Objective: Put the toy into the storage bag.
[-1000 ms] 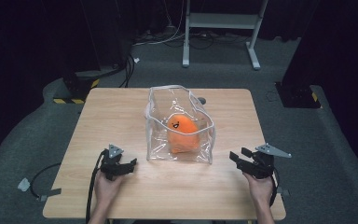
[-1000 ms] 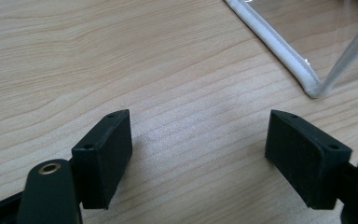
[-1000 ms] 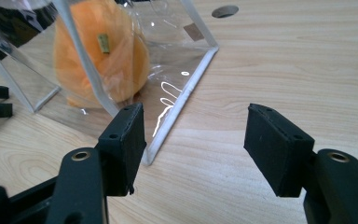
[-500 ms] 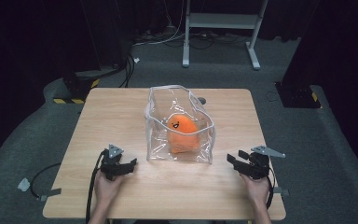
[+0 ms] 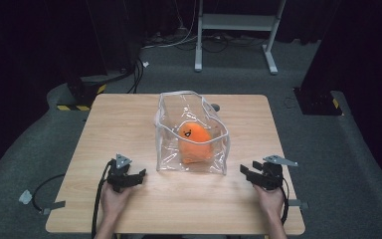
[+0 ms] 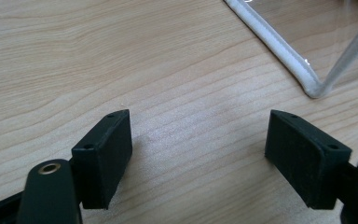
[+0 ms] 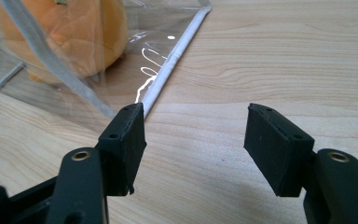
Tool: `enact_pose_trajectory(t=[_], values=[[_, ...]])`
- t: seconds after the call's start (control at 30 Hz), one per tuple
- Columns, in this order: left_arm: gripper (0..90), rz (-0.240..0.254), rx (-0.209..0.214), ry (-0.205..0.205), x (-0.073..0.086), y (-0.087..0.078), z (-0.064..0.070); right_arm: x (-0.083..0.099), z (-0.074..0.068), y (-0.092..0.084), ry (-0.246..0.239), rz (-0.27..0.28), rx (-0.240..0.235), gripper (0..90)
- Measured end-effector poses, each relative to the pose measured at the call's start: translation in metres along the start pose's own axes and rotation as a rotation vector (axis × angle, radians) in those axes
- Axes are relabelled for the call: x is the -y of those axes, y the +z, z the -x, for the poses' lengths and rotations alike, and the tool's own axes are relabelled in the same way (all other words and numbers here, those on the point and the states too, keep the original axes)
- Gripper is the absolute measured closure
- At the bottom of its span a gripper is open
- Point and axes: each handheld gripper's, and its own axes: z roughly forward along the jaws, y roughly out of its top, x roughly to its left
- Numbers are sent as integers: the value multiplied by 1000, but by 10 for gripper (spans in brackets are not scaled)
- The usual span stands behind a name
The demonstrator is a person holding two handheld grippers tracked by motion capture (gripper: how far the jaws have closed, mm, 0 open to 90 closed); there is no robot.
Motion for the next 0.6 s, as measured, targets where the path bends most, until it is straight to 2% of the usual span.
enact_pose_trajectory(t=[0.3, 0.5, 0.6], values=[[229, 4, 0, -7, 0, 0, 1, 1, -2, 7, -15, -15, 19, 378], [229, 5, -1, -7, 0, 0, 1, 2, -4, 13, -63, -38, 55, 377], [229, 5, -1, -7, 0, 0, 1, 4, -4, 17, -69, -44, 68, 375]])
